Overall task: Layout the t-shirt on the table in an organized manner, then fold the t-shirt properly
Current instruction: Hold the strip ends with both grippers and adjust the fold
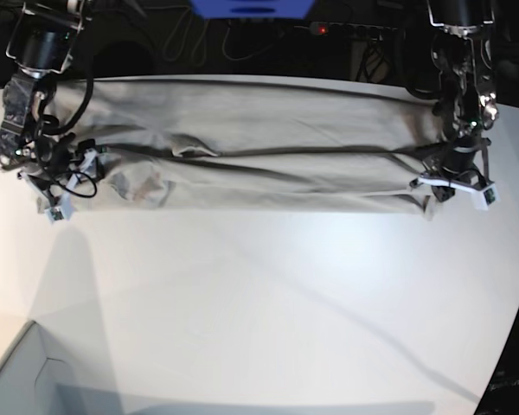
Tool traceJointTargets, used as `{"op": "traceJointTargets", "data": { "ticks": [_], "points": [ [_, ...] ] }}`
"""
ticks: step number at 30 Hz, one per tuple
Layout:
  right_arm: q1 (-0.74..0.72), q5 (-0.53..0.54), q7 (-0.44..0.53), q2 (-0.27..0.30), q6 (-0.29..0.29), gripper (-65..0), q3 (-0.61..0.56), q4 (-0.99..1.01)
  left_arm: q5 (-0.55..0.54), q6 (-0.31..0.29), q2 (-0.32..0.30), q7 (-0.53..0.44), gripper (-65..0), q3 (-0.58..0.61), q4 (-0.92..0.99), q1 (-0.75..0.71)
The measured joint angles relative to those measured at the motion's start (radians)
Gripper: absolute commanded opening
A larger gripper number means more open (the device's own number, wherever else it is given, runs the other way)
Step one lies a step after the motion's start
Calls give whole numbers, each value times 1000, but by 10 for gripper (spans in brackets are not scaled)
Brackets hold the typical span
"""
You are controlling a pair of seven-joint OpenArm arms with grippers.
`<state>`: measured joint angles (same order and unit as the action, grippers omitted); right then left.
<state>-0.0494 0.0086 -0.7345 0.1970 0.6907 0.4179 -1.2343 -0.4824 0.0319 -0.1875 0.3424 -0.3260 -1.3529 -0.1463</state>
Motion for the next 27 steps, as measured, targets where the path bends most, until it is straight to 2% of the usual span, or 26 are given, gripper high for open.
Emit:
{"op": "traceJointTargets", "data": {
  "ticks": [1, 7, 8, 15, 22, 27],
  "points": [
    [0, 3, 6, 2, 0, -381, 2, 9, 0, 0, 0, 0, -650, 0, 0, 0],
    [-2, -1, -8, 0, 1, -635, 2, -16, 0, 0, 2, 0, -650, 0, 0, 0],
    [1, -9, -19, -1, 1, -650, 2, -38, 0, 0, 2, 0, -650, 0, 0, 0],
    [33, -2, -14, 2, 1, -650, 5, -199, -1, -1, 3, 4, -650, 0, 0, 0],
    [50, -5, -24, 0, 1, -645, 5, -210, -1, -1, 3, 3, -650, 0, 0, 0],
    [53, -5, -24, -1, 1, -536, 1, -210, 0, -1, 2, 4, -650, 0, 0, -1]
  ]
}}
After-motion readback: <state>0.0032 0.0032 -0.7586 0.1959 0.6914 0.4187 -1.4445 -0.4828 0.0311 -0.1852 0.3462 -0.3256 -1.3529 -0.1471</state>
